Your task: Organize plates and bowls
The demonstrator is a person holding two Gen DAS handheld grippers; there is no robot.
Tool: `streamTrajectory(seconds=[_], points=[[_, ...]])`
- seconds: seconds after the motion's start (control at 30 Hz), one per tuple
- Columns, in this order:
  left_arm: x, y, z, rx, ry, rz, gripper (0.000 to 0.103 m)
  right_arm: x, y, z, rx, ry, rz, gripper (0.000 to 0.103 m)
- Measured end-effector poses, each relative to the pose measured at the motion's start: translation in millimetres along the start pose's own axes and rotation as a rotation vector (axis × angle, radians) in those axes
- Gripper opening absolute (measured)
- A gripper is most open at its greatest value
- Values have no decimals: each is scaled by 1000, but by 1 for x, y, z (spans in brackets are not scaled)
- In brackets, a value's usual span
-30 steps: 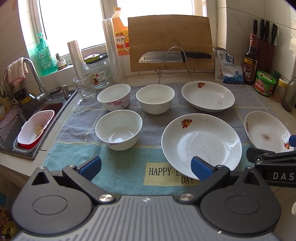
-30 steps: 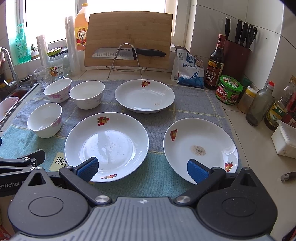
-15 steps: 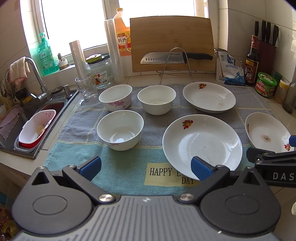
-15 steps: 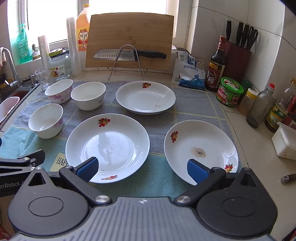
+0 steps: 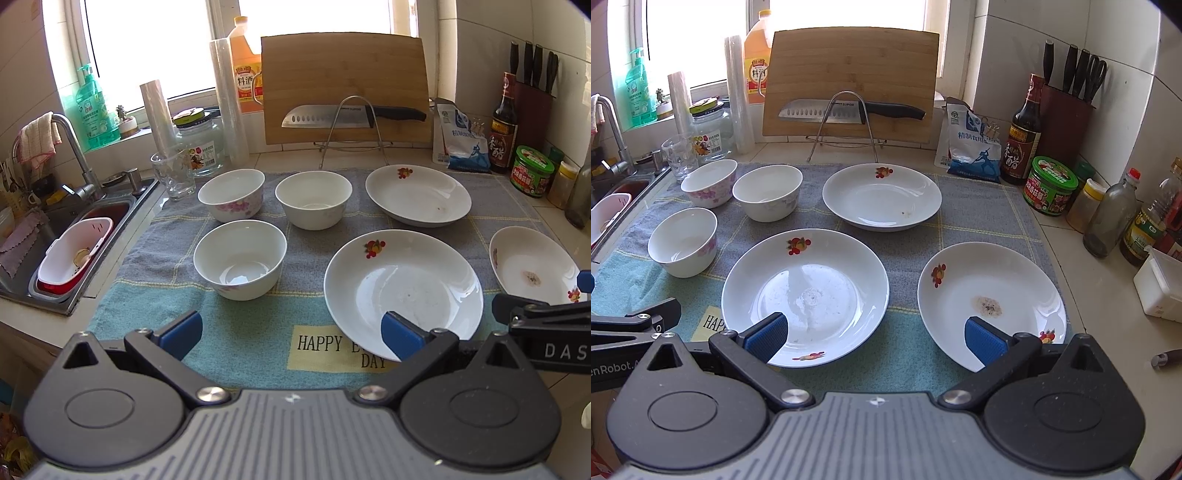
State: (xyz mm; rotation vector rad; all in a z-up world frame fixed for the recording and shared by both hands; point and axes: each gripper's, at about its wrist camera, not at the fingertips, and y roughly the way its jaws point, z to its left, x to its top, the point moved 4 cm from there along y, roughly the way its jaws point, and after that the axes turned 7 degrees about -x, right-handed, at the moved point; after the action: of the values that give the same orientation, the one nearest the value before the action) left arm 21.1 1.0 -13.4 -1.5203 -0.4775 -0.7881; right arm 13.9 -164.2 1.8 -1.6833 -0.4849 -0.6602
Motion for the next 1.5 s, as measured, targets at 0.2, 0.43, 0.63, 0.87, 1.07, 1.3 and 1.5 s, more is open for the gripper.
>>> streamTrajectory(seconds=[0.2, 0.43, 0.63, 0.87, 1.07, 1.3, 1.5], points=[[0, 0, 1, 1, -3, 2, 102, 0, 0, -1, 1, 0, 0, 103], [0, 1, -2, 11, -2, 6, 102, 0, 1, -2, 12, -1, -6, 103], [0, 0, -4, 14, -4, 1, 102, 0, 0, -5, 18, -1, -13, 103], [-1, -2, -9, 6, -14, 4, 102, -2, -1, -10, 27, -4, -23, 103], [0, -6, -18, -5, -6, -21, 102, -2, -5, -20, 52, -5, -55, 103], [1, -13, -35, -46, 21, -70, 102, -5, -11, -43, 77, 0, -101, 103], [9, -19, -55, -119, 70, -106, 102, -15, -14, -72, 61, 18, -152, 103]])
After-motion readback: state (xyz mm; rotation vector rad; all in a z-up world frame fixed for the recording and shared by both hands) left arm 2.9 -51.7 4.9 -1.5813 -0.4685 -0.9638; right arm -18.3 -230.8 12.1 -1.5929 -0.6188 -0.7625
